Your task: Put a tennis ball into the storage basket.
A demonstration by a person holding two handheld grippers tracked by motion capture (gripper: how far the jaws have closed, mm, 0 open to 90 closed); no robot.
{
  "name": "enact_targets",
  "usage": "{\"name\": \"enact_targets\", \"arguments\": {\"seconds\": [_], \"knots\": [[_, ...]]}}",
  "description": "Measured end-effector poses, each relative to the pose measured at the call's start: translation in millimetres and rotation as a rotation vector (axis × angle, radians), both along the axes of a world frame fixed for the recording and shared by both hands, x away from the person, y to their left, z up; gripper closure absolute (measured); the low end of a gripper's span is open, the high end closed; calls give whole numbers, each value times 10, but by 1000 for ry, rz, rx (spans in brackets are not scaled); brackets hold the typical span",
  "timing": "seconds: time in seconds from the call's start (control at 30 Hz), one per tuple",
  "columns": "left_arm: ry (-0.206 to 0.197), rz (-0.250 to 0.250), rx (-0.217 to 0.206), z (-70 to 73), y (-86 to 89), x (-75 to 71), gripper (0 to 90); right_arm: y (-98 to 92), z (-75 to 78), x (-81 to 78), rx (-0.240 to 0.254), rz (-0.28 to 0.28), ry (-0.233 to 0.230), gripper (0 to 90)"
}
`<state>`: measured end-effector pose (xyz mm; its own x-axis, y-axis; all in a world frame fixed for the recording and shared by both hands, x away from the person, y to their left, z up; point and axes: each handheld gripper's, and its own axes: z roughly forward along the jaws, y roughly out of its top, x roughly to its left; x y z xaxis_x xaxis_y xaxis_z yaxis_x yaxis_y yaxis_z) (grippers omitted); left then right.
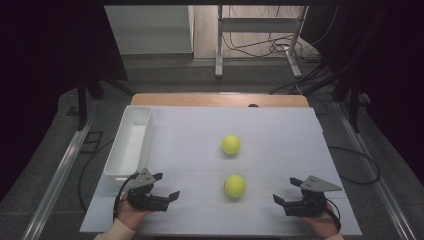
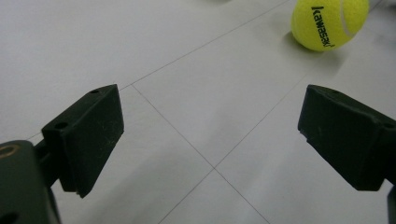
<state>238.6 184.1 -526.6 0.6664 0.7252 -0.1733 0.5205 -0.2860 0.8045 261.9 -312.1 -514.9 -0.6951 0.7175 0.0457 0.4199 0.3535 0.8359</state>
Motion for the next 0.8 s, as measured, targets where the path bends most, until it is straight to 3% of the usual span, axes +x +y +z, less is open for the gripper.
{"name": "enact_targets", "arguments": {"seconds": [0.8], "knots": [[2, 10, -4, 4, 6, -12, 78, -6, -23, 78, -5, -6, 14, 100]]}}
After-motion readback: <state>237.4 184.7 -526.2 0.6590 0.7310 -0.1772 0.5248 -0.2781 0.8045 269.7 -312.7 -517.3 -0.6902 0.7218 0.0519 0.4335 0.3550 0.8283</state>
